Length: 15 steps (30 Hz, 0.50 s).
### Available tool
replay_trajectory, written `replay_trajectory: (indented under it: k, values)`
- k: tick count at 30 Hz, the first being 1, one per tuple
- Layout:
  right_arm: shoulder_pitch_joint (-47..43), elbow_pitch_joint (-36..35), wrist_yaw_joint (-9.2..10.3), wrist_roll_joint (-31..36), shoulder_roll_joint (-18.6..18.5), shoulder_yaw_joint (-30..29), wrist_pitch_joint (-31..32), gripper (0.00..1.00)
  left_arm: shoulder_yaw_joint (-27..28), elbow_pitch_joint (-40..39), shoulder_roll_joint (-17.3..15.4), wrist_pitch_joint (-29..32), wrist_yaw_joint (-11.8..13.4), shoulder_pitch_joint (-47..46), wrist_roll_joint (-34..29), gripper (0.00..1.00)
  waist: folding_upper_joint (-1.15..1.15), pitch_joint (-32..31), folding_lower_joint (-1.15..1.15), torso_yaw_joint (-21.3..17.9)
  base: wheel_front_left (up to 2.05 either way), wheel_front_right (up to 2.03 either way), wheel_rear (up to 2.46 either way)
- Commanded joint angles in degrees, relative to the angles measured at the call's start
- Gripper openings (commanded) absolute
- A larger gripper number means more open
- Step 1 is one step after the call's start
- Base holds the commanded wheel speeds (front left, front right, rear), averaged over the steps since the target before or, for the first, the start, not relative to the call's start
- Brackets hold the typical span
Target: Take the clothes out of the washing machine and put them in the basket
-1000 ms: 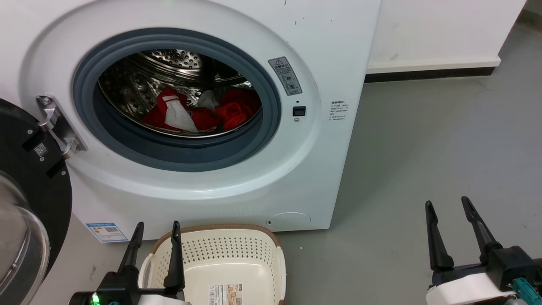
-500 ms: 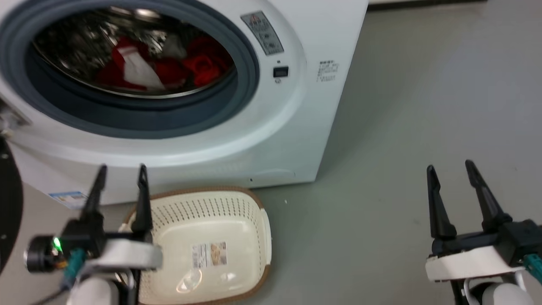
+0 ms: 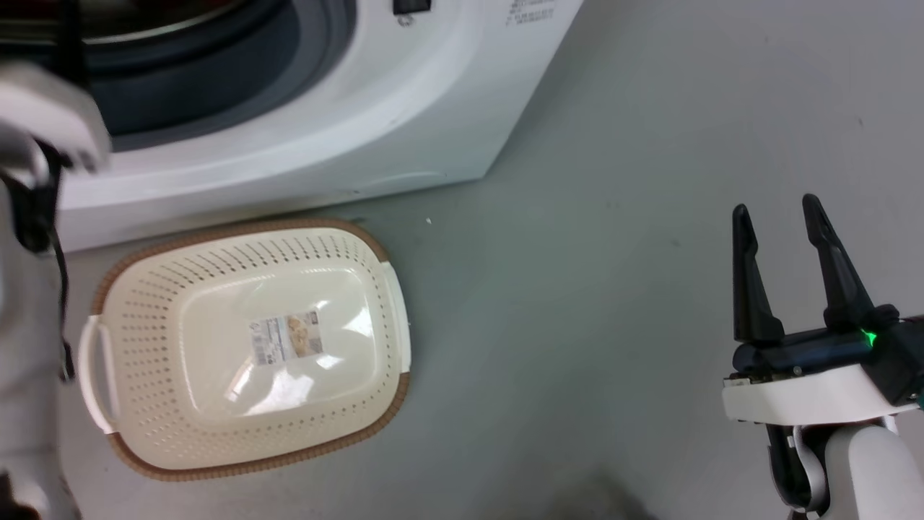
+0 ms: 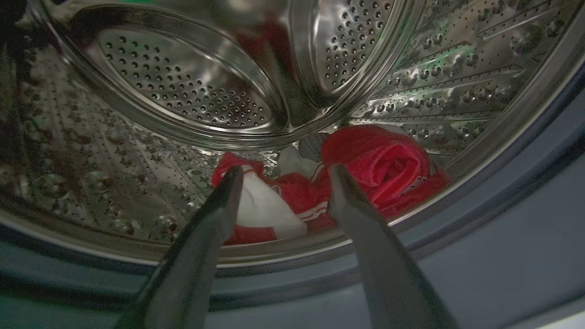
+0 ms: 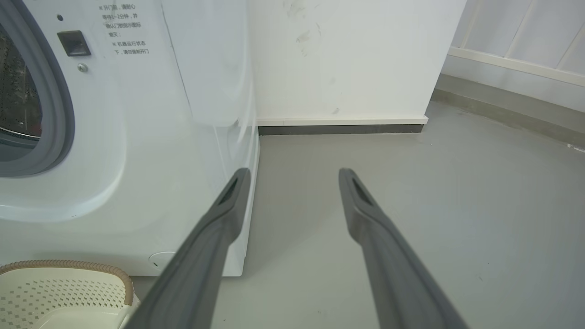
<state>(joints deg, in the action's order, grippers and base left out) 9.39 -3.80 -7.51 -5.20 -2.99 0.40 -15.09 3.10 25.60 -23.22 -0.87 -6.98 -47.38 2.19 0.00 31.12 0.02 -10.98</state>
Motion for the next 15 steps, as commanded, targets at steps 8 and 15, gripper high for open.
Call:
replay_trajectory:
  k: [8,15]
  values:
    - [4.1,-1.8,0.04,-3.5,0.2,3.9,-0.1,1.0,-10.2,10.6,-9.6,17.9,-0.4,-25.9,-1.1,1.0,0.0,12.4,-0.02,-6.1,0.0,0.0,0.0]
    - [4.8,-1.7,0.04,-3.7,0.2,7.7,-0.1,1.0,-18.7,16.9,-17.2,26.4,-0.4,-36.5,-6.6,1.0,0.0,15.7,-0.02,-8.8,0.0,0.0,0.0]
